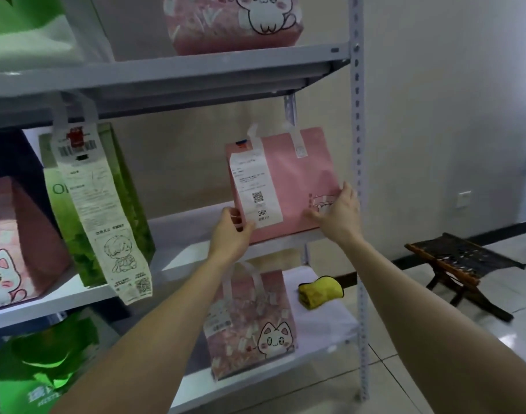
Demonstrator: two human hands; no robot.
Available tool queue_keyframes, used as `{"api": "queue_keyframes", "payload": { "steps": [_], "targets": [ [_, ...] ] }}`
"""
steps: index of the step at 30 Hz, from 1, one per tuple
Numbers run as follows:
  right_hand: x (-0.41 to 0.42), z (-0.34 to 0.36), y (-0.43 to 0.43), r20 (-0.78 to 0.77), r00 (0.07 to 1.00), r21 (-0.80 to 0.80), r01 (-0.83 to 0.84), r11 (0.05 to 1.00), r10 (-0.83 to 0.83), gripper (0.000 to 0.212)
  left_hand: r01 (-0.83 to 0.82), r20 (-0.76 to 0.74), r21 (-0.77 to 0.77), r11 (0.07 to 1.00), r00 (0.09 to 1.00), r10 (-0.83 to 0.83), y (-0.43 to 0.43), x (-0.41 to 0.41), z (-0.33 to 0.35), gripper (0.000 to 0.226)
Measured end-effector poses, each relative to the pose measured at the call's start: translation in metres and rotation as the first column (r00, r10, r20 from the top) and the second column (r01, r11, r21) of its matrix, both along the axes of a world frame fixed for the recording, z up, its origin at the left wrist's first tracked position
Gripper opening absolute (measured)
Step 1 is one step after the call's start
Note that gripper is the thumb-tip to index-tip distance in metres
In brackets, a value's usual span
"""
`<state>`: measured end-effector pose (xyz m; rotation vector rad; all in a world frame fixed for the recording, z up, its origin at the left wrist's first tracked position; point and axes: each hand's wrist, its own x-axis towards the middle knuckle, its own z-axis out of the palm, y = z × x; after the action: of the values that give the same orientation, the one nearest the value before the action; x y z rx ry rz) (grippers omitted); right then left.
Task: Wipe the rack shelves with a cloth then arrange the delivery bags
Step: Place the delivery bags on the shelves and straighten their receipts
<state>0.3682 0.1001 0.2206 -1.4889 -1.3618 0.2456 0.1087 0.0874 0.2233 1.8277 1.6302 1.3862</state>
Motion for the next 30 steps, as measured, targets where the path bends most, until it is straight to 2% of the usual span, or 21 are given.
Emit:
{"api": "queue_keyframes", "payload": {
  "steps": [6, 11, 14, 19, 22, 24, 26, 27, 28, 30],
  "targets": [
    [-0.043, 0.001, 0.012, 0.05, 0.991, 0.007, -0.122, 0.992, 0.122, 0.105, -0.147, 0.012, 0.065, 0.987, 0.989, 0.147, -0.013, -0.059, -0.012, 0.03],
    [-0.074, -0.002, 0.019, -0.031, 0.962, -0.023, -0.274, 0.962, 0.273, 0.087, -0.138, -0.041, 0.06, 0.989, 0.989, 0.14, -0.023, -0.1, -0.015, 0.052],
    [-0.078, -0.009, 0.02, -0.033, 0.96, 0.009, -0.276, 0.961, 0.277, 0.087, -0.129, -0.095, 0.071, 0.989, 0.986, 0.135, -0.027, -0.105, -0.025, 0.058],
    [-0.073, -0.018, 0.019, -0.025, 0.955, 0.023, -0.296, 0.955, 0.296, 0.084, -0.112, -0.111, 0.126, 0.986, 0.986, 0.126, -0.034, -0.108, -0.04, 0.051],
    [-0.072, -0.018, 0.02, -0.045, 0.955, -0.013, -0.295, 0.955, 0.294, 0.084, -0.088, -0.072, 0.121, 0.989, 0.993, 0.097, -0.038, -0.107, -0.036, 0.053],
    [-0.069, -0.013, 0.015, -0.067, 0.951, -0.041, -0.306, 0.951, 0.303, 0.096, -0.082, -0.007, 0.119, 0.989, 0.996, 0.083, -0.043, -0.106, -0.033, 0.055],
    [-0.069, -0.014, 0.004, -0.099, 0.961, 0.008, -0.259, 0.966, 0.259, 0.116, -0.099, 0.072, 0.136, 0.986, 0.993, 0.09, -0.052, -0.104, -0.032, 0.061],
    [-0.072, -0.02, -0.004, -0.112, 0.974, 0.072, -0.19, 0.979, 0.197, 0.116, -0.131, 0.085, 0.165, 0.977, 0.989, 0.119, -0.058, -0.105, -0.035, 0.06],
    [-0.075, -0.031, -0.014, -0.123, 0.985, 0.165, -0.099, 0.981, 0.12, 0.107, -0.17, 0.077, 0.215, 0.962, 0.985, 0.156, -0.066, -0.107, -0.041, 0.055],
    [-0.087, -0.062, -0.036, -0.151, 0.988, 0.341, 0.06, 0.938, -0.009, 0.074, -0.208, 0.02, 0.331, 0.92, 0.977, 0.214, -0.085, -0.113, -0.062, 0.042]
  ]
}}
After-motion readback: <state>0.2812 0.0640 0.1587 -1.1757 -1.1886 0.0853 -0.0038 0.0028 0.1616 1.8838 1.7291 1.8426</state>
